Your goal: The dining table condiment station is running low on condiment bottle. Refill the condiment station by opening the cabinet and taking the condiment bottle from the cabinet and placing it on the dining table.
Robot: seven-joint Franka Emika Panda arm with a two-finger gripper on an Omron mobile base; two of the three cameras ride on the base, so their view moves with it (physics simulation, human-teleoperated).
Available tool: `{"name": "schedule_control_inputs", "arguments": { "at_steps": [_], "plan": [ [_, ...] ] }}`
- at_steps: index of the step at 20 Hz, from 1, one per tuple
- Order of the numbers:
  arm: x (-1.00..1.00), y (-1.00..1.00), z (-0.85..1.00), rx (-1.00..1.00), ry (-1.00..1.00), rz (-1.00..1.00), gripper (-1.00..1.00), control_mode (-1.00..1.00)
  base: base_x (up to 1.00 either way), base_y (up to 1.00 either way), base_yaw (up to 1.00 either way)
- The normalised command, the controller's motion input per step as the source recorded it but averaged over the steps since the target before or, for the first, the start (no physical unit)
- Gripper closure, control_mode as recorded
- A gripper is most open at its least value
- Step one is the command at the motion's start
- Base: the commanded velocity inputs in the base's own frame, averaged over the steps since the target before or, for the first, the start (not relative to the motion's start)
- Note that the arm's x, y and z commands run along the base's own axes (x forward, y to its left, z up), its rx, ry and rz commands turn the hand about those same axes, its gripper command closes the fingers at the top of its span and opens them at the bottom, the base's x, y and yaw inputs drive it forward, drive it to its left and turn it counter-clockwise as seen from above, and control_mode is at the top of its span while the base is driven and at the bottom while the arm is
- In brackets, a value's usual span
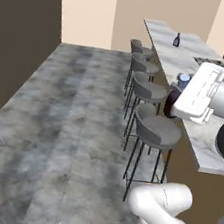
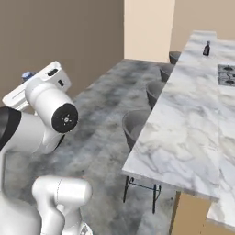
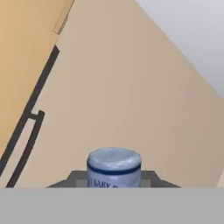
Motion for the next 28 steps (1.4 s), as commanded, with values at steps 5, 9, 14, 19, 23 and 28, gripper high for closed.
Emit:
{"name": "schedule_control_inputs", "arguments": {
  "at_steps": [5,9,14,19,23,28],
  "plan": [
    [0.0,0.0,0.0,0.0,0.0,0.0,1.0,1.0,1.0,0.74,-0.31],
    [0.0,0.0,0.0,0.0,0.0,0.0,1.0,1.0,1.0,0.19,-0.25],
    [0.0,0.0,0.0,0.0,0.0,0.0,1.0,1.0,1.0,0.0,-0.33],
    [0.0,0.0,0.0,0.0,0.0,0.0,1.0,1.0,1.0,0.68,-0.46],
    [0.0,0.0,0.0,0.0,0.0,0.0,1.0,1.0,1.0,1.0,-0.48],
    [0.0,0.0,0.0,0.0,0.0,0.0,1.0,1.0,0.87,1.0,-0.48]
  ]
}}
